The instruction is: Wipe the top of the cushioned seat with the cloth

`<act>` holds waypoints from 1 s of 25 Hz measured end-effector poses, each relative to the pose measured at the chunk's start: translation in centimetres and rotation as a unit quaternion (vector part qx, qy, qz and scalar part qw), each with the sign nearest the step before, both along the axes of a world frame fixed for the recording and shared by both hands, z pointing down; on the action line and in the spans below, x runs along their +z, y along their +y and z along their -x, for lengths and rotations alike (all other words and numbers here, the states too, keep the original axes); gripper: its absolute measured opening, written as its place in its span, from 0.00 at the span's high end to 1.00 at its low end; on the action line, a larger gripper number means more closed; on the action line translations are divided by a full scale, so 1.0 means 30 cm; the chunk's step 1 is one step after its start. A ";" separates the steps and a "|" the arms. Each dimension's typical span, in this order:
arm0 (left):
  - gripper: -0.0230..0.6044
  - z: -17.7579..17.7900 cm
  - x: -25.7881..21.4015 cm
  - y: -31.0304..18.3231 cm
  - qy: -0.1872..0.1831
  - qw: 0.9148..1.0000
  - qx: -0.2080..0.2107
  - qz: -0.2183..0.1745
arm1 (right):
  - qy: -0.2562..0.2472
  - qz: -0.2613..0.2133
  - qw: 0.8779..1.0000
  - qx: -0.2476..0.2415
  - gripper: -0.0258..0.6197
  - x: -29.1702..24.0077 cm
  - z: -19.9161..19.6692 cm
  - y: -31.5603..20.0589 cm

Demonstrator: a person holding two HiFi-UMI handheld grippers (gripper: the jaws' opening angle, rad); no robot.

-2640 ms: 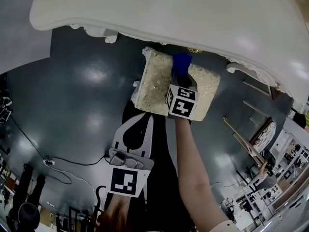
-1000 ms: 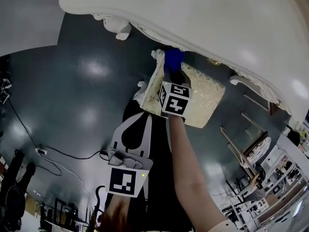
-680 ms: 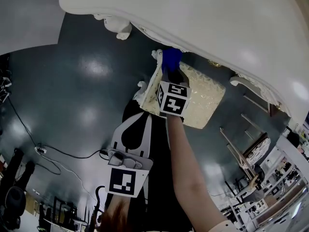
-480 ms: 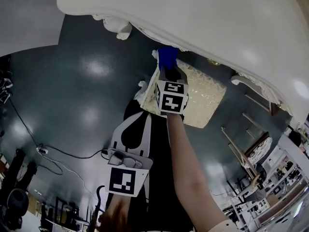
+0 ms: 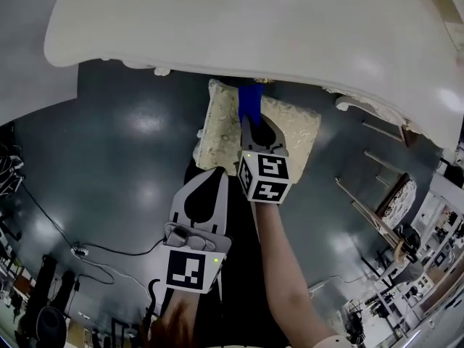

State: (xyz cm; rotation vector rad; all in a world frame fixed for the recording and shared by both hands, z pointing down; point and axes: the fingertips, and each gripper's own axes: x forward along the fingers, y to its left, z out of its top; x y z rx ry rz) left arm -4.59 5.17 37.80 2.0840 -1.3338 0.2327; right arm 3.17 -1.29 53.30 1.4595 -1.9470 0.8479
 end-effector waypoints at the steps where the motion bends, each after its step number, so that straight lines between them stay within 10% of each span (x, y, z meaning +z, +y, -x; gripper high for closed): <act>1: 0.97 -0.031 -0.006 -0.005 0.003 1.000 0.010 -0.002 | 0.001 -0.005 1.000 0.017 0.87 -0.028 -0.063 0.020; 13: 0.97 -0.314 0.017 0.053 0.000 0.994 0.107 0.008 | 0.095 0.030 0.979 0.177 0.87 0.045 -0.829 0.295; 25: 0.97 -0.394 0.067 0.126 -0.012 0.992 0.126 0.025 | 0.090 0.109 0.978 0.155 0.87 0.292 -0.854 0.374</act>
